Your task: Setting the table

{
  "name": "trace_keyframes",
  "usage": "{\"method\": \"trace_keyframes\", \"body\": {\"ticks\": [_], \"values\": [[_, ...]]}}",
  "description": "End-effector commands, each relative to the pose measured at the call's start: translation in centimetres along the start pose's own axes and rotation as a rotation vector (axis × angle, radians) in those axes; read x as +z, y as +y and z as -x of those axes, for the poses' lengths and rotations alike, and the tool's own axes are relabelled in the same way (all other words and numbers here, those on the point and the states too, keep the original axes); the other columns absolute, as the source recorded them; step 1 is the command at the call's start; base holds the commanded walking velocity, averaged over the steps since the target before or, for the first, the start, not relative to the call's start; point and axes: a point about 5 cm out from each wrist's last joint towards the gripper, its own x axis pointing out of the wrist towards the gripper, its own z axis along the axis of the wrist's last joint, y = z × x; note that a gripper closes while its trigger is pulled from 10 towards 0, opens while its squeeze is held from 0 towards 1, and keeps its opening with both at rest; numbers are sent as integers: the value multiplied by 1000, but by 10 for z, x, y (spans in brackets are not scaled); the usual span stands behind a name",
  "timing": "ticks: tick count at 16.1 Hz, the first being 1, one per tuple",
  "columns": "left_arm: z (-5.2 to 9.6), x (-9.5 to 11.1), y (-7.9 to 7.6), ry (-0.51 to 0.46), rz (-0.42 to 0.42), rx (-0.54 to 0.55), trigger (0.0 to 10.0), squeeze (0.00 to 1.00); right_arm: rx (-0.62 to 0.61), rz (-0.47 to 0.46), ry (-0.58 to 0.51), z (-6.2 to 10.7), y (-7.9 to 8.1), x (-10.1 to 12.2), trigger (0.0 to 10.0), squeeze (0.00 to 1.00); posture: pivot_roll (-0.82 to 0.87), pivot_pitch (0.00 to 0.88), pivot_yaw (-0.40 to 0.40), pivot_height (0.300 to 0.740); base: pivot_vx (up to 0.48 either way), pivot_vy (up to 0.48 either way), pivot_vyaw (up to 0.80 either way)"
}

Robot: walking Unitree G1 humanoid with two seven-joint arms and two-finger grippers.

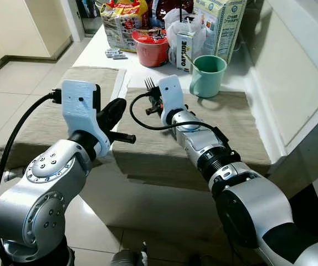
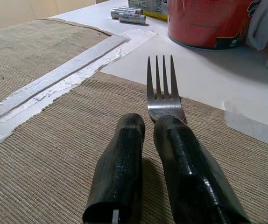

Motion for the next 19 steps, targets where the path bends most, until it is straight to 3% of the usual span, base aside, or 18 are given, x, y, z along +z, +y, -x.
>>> {"method": "trace_keyframes", "body": {"ticks": [1,5,9,11,13,14,15,19], "values": [[-1,1,0,-4,-9,0,10000,0,-19,-14,56,2,-2,-13,10000,0,86,67,57,740,0,0,0],[-2,1,-1,-6,-7,-5,10000,0,-10,6,-229,2,-1,36,10000,0,79,67,63,740,0,0,0],[-2,0,-2,-9,-7,-9,10000,0,31,53,-496,14,5,71,10000,0,74,61,62,740,0,0,0],[-3,0,-3,-10,-7,-12,10000,0,48,48,-507,14,7,72,10000,0,70,56,61,740,0,0,0],[-3,0,-3,-10,-8,-16,10000,0,38,8,-383,8,6,53,10000,0,71,53,61,740,0,0,0],[-3,0,-3,-10,-9,-17,10000,0,24,-11,-315,6,5,42,10000,624,70,51,62,740,0,0,0],[-3,0,-4,-11,-10,-19,10000,0,23,-27,-263,5,4,32,10000,1000,72,52,61,740,0,0,0],[-3,0,-3,-11,-13,-19,10000,0,35,0,-163,5,3,12,10000,1000,73,51,62,740,0,0,0]]}}
